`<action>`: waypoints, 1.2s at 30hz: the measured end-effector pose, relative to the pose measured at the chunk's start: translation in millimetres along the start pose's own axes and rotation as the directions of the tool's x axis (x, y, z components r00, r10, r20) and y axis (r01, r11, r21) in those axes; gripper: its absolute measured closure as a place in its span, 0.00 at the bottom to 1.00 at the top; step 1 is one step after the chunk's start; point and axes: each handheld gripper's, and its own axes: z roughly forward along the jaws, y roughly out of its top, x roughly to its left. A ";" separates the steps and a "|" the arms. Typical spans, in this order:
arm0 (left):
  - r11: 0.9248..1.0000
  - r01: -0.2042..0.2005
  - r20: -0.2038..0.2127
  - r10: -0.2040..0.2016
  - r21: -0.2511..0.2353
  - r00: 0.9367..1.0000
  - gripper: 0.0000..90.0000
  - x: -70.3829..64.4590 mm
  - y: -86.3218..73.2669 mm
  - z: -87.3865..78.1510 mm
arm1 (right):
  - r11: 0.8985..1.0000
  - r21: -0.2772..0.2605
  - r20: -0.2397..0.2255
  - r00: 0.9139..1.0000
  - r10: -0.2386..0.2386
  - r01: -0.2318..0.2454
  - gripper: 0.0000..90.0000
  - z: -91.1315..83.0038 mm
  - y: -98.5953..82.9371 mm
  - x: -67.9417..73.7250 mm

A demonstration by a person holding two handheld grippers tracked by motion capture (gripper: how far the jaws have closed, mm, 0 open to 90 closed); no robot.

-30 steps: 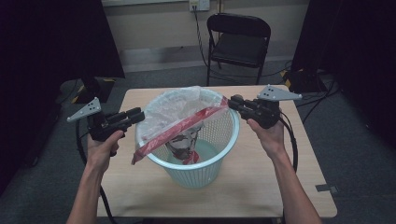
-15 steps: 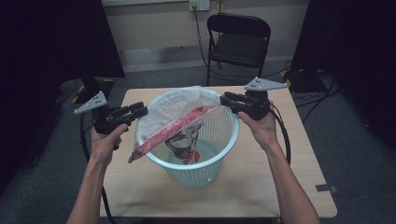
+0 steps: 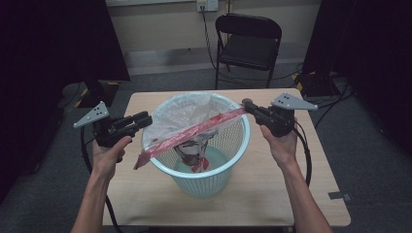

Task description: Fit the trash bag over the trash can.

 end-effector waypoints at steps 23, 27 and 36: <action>0.999 0.043 0.024 -0.044 0.011 0.999 0.59 27.6 15.7 15.6 | 0.999 0.031 0.002 1.000 0.013 -0.013 0.65 22.4 -0.1 -15.8; 0.997 0.059 0.038 -0.061 0.049 0.997 0.62 32.4 10.3 29.1 | 1.000 -0.002 -0.008 1.000 0.016 -0.016 0.58 20.3 19.7 -11.7; 0.999 0.012 0.015 -0.013 0.045 1.000 0.74 8.8 5.9 7.0 | 0.999 0.040 -0.061 0.998 0.008 -0.005 0.54 32.5 27.9 4.0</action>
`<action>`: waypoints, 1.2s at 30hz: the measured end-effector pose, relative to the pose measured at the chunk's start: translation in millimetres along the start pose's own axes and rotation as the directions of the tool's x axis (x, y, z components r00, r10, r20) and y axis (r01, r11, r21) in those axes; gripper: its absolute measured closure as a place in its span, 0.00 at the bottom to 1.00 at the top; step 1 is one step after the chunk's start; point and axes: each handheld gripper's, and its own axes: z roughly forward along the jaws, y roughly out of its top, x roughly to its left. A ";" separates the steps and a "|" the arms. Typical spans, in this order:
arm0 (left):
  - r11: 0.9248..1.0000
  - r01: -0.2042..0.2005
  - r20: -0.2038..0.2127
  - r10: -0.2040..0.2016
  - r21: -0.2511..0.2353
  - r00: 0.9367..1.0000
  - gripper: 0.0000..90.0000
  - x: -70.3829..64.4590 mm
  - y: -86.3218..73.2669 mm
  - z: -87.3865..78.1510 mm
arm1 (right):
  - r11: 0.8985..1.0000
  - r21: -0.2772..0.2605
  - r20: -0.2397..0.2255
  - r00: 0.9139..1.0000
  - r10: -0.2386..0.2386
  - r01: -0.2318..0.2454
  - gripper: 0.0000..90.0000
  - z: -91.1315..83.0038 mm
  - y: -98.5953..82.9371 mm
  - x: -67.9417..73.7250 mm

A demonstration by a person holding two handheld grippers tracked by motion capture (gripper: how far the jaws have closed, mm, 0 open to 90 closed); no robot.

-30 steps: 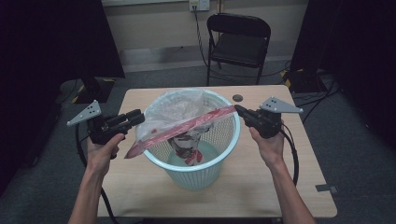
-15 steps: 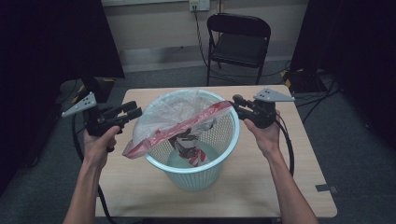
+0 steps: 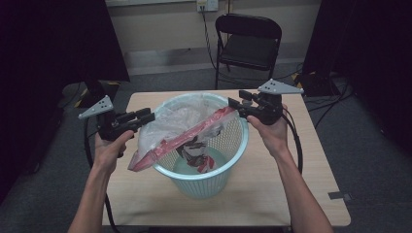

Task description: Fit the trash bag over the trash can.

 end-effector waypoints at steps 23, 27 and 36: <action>1.000 0.005 -0.035 -0.004 0.009 0.999 0.76 3.6 3.9 15.3 | 0.999 -0.039 -0.035 0.999 -0.030 0.029 1.00 -18.6 -10.2 2.7; 1.000 0.003 -0.032 -0.003 0.005 0.999 0.76 0.1 2.5 12.3 | 0.999 -0.050 -0.017 1.000 -0.017 0.016 1.00 -31.3 -23.6 2.4; 1.000 0.009 -0.035 -0.009 -0.004 0.999 0.76 -4.9 -0.3 7.3 | 0.999 -0.035 -0.006 1.000 0.023 -0.023 1.00 -38.4 -50.1 -0.2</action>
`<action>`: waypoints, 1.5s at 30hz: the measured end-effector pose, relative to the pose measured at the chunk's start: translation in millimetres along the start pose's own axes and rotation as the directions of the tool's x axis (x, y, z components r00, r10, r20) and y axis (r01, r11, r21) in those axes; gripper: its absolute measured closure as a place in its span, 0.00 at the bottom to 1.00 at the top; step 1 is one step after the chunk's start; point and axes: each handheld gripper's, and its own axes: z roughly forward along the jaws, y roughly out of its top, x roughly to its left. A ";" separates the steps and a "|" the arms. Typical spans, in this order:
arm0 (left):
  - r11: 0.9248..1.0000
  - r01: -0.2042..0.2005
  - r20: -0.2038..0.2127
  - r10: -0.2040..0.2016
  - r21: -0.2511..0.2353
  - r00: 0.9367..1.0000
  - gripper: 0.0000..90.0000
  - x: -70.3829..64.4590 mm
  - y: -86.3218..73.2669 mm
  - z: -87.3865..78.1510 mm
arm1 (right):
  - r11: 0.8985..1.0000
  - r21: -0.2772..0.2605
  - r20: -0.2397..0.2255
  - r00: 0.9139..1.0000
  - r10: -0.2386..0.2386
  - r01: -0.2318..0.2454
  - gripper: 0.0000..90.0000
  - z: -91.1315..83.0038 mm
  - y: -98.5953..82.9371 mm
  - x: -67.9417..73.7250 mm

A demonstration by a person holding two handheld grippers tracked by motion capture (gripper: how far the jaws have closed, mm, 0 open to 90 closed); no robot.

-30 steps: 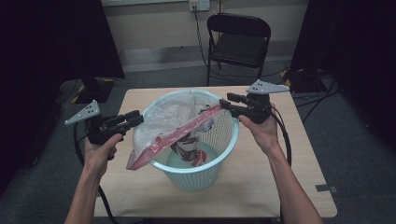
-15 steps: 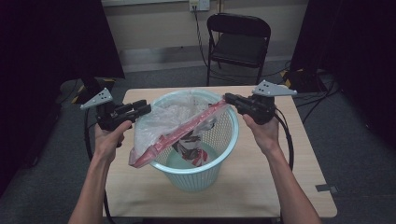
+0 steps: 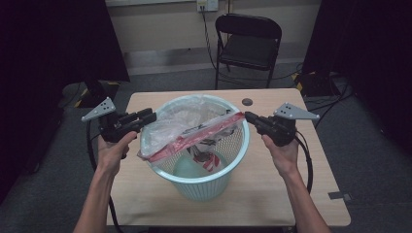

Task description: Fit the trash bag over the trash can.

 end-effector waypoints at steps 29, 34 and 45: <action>1.000 0.018 0.023 -0.018 0.011 1.000 0.76 21.2 4.9 10.1 | 0.998 0.047 -0.009 1.000 -0.029 0.030 0.55 43.6 50.3 5.0; 1.000 0.024 0.006 -0.024 -0.010 1.000 0.75 10.6 -0.7 -6.3 | 0.995 0.093 -0.016 1.000 -0.027 0.028 0.62 48.3 46.3 5.0; 0.999 0.023 -0.007 -0.023 -0.033 1.000 0.74 1.7 -5.6 -16.6 | 0.996 0.032 -0.020 0.996 -0.083 0.083 1.00 30.2 43.4 12.4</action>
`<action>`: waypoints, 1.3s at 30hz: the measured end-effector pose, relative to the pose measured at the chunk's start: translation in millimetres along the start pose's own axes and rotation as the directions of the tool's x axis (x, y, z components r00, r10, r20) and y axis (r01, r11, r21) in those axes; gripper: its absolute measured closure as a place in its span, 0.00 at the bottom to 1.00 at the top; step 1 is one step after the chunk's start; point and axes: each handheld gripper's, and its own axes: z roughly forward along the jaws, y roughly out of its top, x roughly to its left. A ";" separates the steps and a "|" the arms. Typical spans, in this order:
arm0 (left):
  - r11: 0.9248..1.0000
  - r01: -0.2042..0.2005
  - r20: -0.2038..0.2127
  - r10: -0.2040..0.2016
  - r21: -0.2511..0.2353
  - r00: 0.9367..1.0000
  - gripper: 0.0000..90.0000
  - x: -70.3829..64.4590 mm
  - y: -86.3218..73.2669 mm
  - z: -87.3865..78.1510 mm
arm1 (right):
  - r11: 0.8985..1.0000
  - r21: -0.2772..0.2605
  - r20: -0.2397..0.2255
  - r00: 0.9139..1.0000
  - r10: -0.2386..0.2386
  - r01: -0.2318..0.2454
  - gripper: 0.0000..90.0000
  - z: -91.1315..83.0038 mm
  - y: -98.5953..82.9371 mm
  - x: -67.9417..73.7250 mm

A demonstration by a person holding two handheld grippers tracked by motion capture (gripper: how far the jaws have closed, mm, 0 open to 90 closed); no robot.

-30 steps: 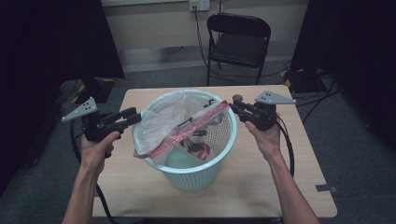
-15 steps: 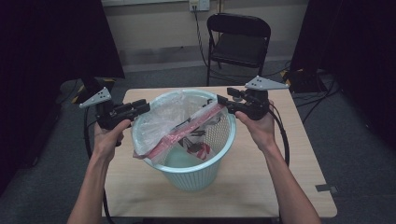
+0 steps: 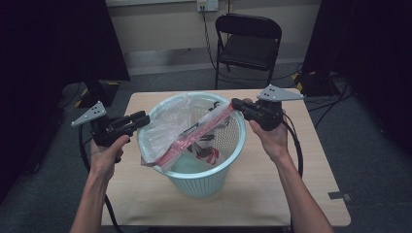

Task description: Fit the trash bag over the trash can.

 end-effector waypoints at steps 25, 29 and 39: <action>1.000 0.010 -0.001 -0.010 -0.011 1.000 0.73 2.6 -1.8 2.8 | 0.999 -0.034 0.026 1.000 0.003 -0.002 1.00 -14.1 -0.1 7.2; 1.000 0.015 0.001 -0.015 -0.010 1.000 0.73 1.0 -2.2 2.0 | 0.999 -0.049 0.047 0.999 0.018 -0.016 1.00 -29.2 -13.1 11.9; 1.000 0.008 0.003 -0.008 -0.007 1.000 0.75 -5.4 -3.0 -3.2 | 0.997 -0.065 0.065 0.997 0.048 -0.044 1.00 -47.6 -36.8 17.1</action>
